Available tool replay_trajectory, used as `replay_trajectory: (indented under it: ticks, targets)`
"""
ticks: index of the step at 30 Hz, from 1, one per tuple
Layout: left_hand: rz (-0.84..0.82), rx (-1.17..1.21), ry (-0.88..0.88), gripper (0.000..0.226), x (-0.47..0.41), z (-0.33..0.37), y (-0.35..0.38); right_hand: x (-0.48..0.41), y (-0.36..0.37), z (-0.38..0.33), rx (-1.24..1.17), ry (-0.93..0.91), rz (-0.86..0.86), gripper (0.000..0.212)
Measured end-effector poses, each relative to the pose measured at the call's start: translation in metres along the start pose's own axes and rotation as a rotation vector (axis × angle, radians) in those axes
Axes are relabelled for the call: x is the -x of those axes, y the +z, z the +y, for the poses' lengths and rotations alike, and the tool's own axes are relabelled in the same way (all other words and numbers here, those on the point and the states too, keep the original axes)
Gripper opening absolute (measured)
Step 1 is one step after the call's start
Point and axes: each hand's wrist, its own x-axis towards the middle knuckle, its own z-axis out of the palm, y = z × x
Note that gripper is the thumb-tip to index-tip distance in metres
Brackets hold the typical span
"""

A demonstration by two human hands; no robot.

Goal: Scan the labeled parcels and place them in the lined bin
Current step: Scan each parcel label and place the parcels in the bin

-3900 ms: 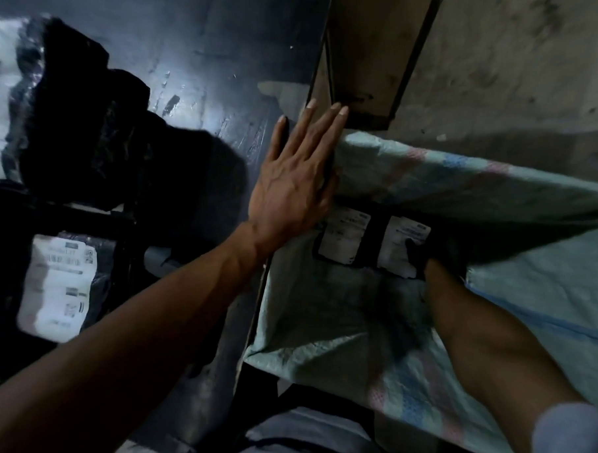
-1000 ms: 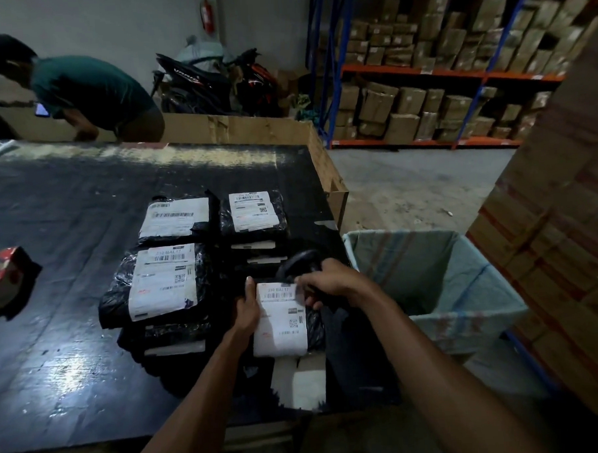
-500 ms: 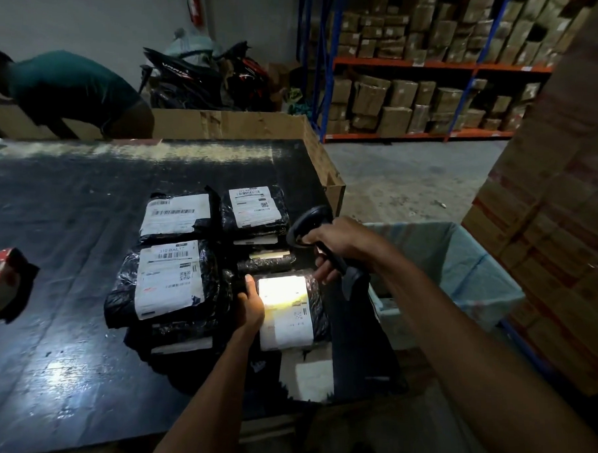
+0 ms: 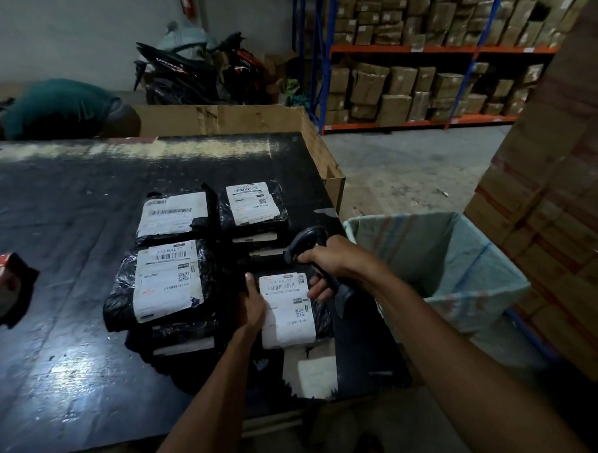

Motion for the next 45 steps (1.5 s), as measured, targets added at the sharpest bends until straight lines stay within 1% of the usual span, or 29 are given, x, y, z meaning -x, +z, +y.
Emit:
replay_trajectory:
  ticks: [2,3,4,7,9,10,11,12,14,15,16,18,20,22,24,26,28,29,31,33,35,37,38,39,40,41,43,44,45]
  targets:
    - [-0.04,-0.013,0.006,0.099,0.028,0.026,-0.01,-0.012,-0.009,0.01,0.021,-0.037,0.059,0.03]
    - [-0.028,-0.038,0.022,0.084,0.034,0.032,-0.013,-0.022,-0.016,0.019,0.069,-0.063,0.106,0.03]
    - [-0.027,-0.03,0.032,0.079,0.036,0.034,-0.014,-0.032,-0.023,0.028,0.121,-0.087,0.153,0.032]
    - [-0.044,-0.005,0.023,0.094,0.034,0.031,-0.012,-0.07,-0.038,0.06,0.131,-0.11,0.278,0.05]
    - [-0.042,0.022,0.025,0.094,0.02,0.016,-0.007,-0.094,-0.04,0.078,0.106,-0.099,0.341,0.054]
    - [-0.035,0.025,0.002,0.1,0.013,0.008,-0.005,-0.107,-0.04,0.083,0.083,-0.099,0.344,0.054]
    - [-0.038,0.022,-0.012,0.105,0.018,0.013,-0.007,-0.116,-0.037,0.087,0.061,-0.102,0.343,0.056]
    - [-0.049,0.037,-0.012,0.1,0.027,0.024,-0.009,-0.125,-0.035,0.089,0.051,-0.1,0.337,0.06]
    - [-0.074,0.031,-0.03,0.075,0.043,0.043,-0.011,-0.141,-0.03,0.09,0.074,-0.116,0.33,0.066]
    - [-0.08,0.022,-0.031,0.066,0.046,0.047,-0.01,-0.148,-0.027,0.089,0.093,-0.127,0.322,0.066]
    - [-0.084,-0.01,-0.046,0.064,0.046,0.046,-0.011,-0.154,-0.024,0.089,0.11,-0.123,0.306,0.067]
    - [-0.062,-0.012,-0.047,0.067,0.045,0.046,-0.011,-0.161,-0.02,0.085,0.116,-0.106,0.245,0.069]
    - [-0.047,-0.015,-0.068,0.07,0.045,0.048,-0.012,-0.168,-0.022,0.086,0.182,-0.088,0.224,0.078]
    - [-0.052,-0.023,-0.063,0.064,0.048,0.053,-0.01,-0.175,-0.033,0.091,0.258,-0.062,0.21,0.089]
    - [-0.068,-0.058,-0.053,0.059,0.054,0.06,-0.01,-0.177,-0.043,0.095,0.307,-0.061,0.155,0.089]
    - [-0.091,-0.078,-0.048,0.061,0.057,0.069,0.0,-0.181,-0.055,0.098,0.346,-0.066,0.076,0.09]
    - [-0.106,-0.057,-0.061,0.06,0.063,0.084,0.022,-0.183,-0.069,0.098,0.314,-0.061,0.054,0.103]
    - [-0.106,-0.044,-0.065,0.059,0.064,0.092,0.039,-0.185,-0.082,0.099,0.216,-0.065,0.069,0.101]
    - [-0.125,-0.043,-0.061,0.058,0.067,0.111,0.068,-0.178,-0.112,0.097,-0.094,-0.062,0.076,0.082]
    - [-0.157,-0.001,-0.081,0.064,0.061,0.121,0.106,-0.169,-0.154,0.099,-0.386,0.014,-0.052,0.077]
    - [-0.175,0.066,-0.09,0.073,0.055,0.128,0.139,-0.159,-0.189,0.11,-0.435,-0.007,-0.21,0.076]
    - [-0.172,0.038,-0.05,0.071,0.05,0.135,0.175,-0.154,-0.214,0.125,-0.471,-0.025,-0.293,0.05]
    - [-0.174,0.019,-0.035,0.067,0.051,0.142,0.195,-0.16,-0.226,0.135,-0.474,-0.034,-0.293,0.038]
    - [-0.18,-0.012,-0.023,0.063,0.05,0.149,0.212,-0.163,-0.236,0.139,-0.48,-0.041,-0.279,0.031]
    - [-0.181,-0.035,-0.012,0.063,0.051,0.156,0.23,-0.169,-0.247,0.146,-0.471,-0.05,-0.264,0.028]
    - [-0.184,-0.055,-0.011,0.068,0.047,0.158,0.248,-0.178,-0.256,0.153,-0.483,-0.05,-0.236,0.026]
    - [-0.196,-0.202,0.035,0.078,0.037,0.155,0.271,-0.199,-0.27,0.171,-0.48,-0.048,-0.156,0.026]
    - [-0.177,-0.298,0.104,0.072,0.034,0.153,0.28,-0.213,-0.277,0.184,-0.481,-0.025,-0.119,0.029]
    - [-0.154,-0.371,0.221,0.058,0.032,0.152,0.287,-0.224,-0.281,0.196,-0.491,-0.008,-0.087,0.038]
